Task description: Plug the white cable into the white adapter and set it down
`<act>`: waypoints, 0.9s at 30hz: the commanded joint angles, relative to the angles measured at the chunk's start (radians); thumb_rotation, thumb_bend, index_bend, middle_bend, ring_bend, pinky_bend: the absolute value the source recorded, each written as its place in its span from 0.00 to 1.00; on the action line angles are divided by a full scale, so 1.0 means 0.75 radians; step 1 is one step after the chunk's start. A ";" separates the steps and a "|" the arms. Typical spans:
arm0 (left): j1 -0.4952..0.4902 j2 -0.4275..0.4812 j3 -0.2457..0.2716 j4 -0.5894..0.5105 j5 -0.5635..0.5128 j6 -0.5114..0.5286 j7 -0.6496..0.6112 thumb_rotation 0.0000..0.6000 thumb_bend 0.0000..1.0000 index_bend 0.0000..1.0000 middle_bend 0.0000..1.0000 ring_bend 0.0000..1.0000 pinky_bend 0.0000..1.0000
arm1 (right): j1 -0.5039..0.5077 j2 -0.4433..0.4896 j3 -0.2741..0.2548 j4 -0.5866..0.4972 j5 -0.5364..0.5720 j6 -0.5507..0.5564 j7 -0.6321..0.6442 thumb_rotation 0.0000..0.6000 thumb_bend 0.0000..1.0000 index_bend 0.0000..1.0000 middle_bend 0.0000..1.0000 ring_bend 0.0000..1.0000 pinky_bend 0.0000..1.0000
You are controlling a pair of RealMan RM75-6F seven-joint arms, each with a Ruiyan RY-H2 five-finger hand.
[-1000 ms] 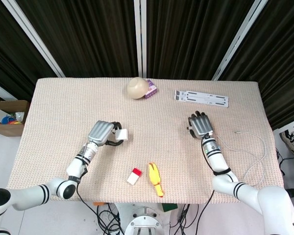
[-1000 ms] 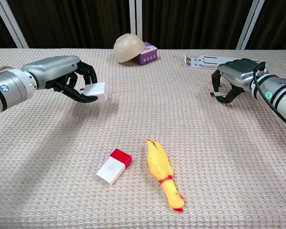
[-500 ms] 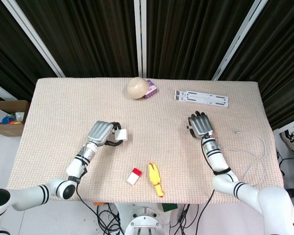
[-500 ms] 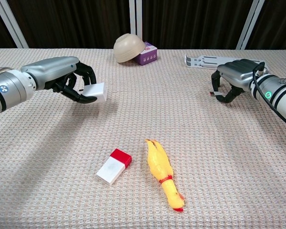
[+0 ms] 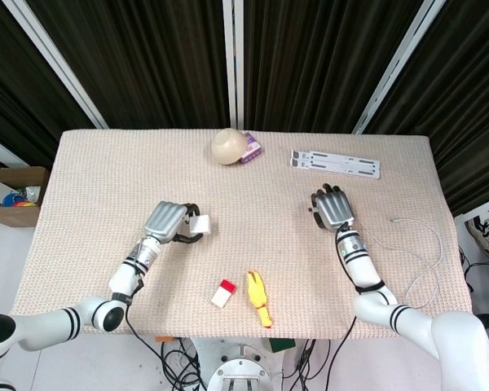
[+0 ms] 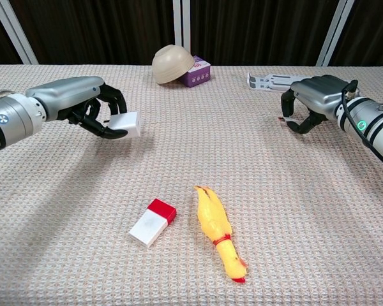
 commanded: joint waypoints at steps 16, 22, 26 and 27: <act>-0.054 0.145 -0.098 -0.193 -0.093 -0.007 0.128 0.71 0.29 0.58 0.55 0.70 0.79 | 0.004 0.236 0.040 -0.429 -0.090 0.165 -0.226 1.00 0.77 0.70 0.60 0.36 0.40; -0.117 0.196 -0.166 -0.302 -0.237 -0.036 0.231 0.70 0.29 0.58 0.55 0.70 0.80 | 0.042 0.319 0.070 -0.688 -0.011 0.150 -0.486 1.00 0.77 0.70 0.60 0.36 0.40; -0.163 0.202 -0.181 -0.336 -0.316 -0.043 0.309 0.70 0.29 0.58 0.55 0.70 0.80 | 0.085 0.342 0.098 -0.806 0.077 0.126 -0.630 1.00 0.77 0.69 0.59 0.36 0.40; -0.173 0.200 -0.184 -0.341 -0.339 -0.043 0.324 0.70 0.29 0.58 0.55 0.70 0.80 | 0.096 0.343 0.104 -0.828 0.098 0.125 -0.663 1.00 0.77 0.69 0.59 0.36 0.40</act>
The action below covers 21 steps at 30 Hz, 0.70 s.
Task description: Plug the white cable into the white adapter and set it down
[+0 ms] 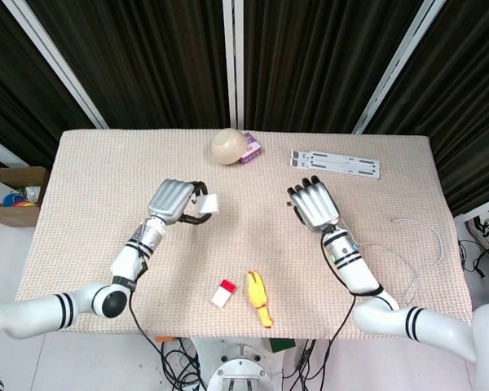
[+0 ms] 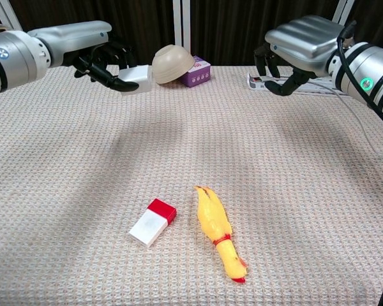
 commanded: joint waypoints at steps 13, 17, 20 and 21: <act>-0.135 -0.016 -0.044 -0.070 -0.292 0.041 0.139 0.70 0.29 0.58 0.55 0.70 0.81 | 0.192 -0.093 0.094 -0.142 0.347 0.026 -0.338 1.00 0.77 0.69 0.59 0.36 0.41; -0.140 -0.025 -0.018 -0.079 -0.241 0.072 0.148 0.70 0.29 0.58 0.55 0.70 0.81 | 0.235 -0.134 0.110 -0.098 0.377 0.016 -0.322 1.00 0.77 0.70 0.59 0.37 0.41; -0.149 -0.026 -0.003 -0.089 -0.224 0.086 0.163 0.70 0.29 0.58 0.55 0.70 0.81 | 0.265 -0.154 0.113 -0.073 0.390 0.009 -0.318 1.00 0.77 0.70 0.59 0.37 0.41; -0.151 -0.026 0.000 -0.091 -0.220 0.091 0.167 0.70 0.29 0.58 0.55 0.70 0.81 | 0.272 -0.159 0.114 -0.068 0.393 0.010 -0.315 1.00 0.77 0.69 0.59 0.37 0.41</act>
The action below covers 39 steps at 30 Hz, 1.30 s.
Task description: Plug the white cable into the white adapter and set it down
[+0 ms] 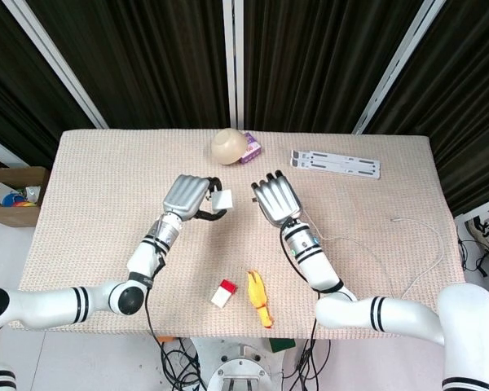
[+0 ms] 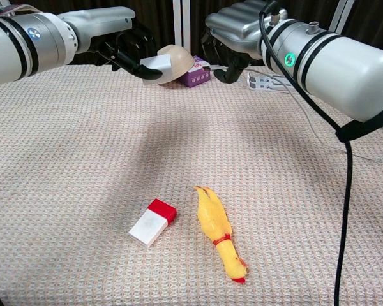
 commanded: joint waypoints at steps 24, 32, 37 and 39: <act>-0.067 -0.014 0.029 -0.015 -0.048 0.036 0.069 0.70 0.29 0.58 0.55 0.70 0.81 | 0.096 -0.034 -0.032 0.029 0.034 0.031 0.032 1.00 0.77 0.69 0.59 0.38 0.41; -0.074 -0.015 0.035 -0.021 -0.064 0.043 0.070 0.70 0.29 0.58 0.55 0.70 0.81 | 0.119 -0.049 -0.041 0.039 0.057 0.031 0.028 1.00 0.77 0.70 0.59 0.38 0.41; -0.075 -0.012 0.040 -0.021 -0.069 0.045 0.067 0.70 0.29 0.58 0.55 0.70 0.81 | 0.127 -0.053 -0.050 0.043 0.064 0.033 0.027 1.00 0.77 0.70 0.59 0.38 0.41; -0.077 -0.010 0.043 -0.022 -0.071 0.044 0.068 0.70 0.29 0.58 0.55 0.70 0.81 | 0.129 -0.053 -0.053 0.043 0.064 0.035 0.030 1.00 0.77 0.70 0.59 0.38 0.41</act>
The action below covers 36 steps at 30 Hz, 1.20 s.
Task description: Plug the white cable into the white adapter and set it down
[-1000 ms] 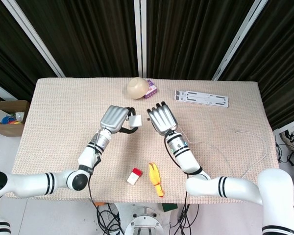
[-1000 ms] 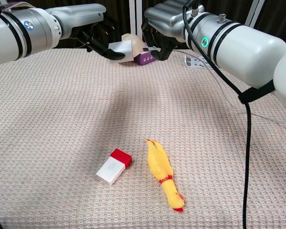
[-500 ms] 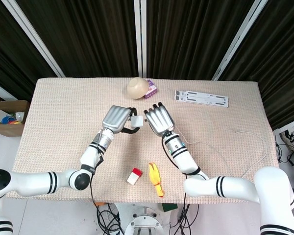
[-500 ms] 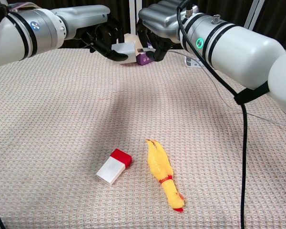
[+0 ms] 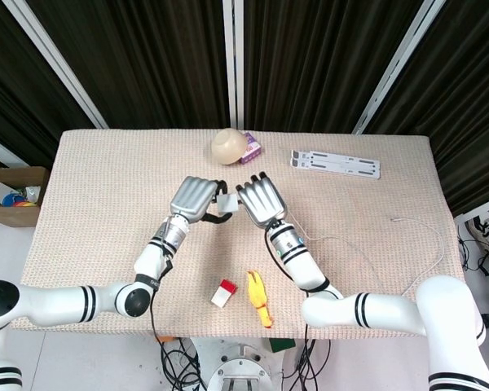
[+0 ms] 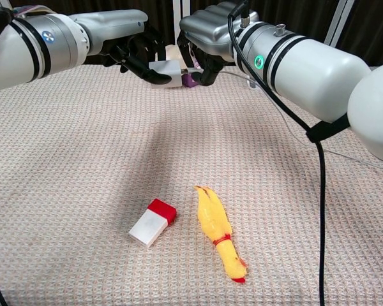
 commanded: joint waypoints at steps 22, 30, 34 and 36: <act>-0.049 -0.006 0.019 0.018 -0.071 -0.028 0.056 0.69 0.29 0.58 0.55 0.70 0.81 | 0.039 -0.021 -0.023 0.025 0.034 -0.003 -0.024 1.00 0.77 0.70 0.59 0.38 0.41; -0.055 -0.006 0.004 0.010 -0.106 -0.049 0.020 0.69 0.29 0.58 0.55 0.70 0.81 | 0.053 -0.039 -0.029 0.044 0.038 -0.011 -0.022 1.00 0.77 0.69 0.58 0.38 0.41; -0.060 -0.005 0.008 0.012 -0.109 -0.050 0.017 0.68 0.29 0.58 0.55 0.70 0.82 | 0.058 -0.048 -0.029 0.055 0.035 -0.014 -0.011 1.00 0.76 0.69 0.58 0.38 0.41; -0.063 -0.006 0.009 0.013 -0.114 -0.048 0.016 0.69 0.29 0.58 0.55 0.70 0.82 | 0.059 -0.052 -0.029 0.058 0.033 -0.013 -0.006 1.00 0.76 0.69 0.57 0.38 0.41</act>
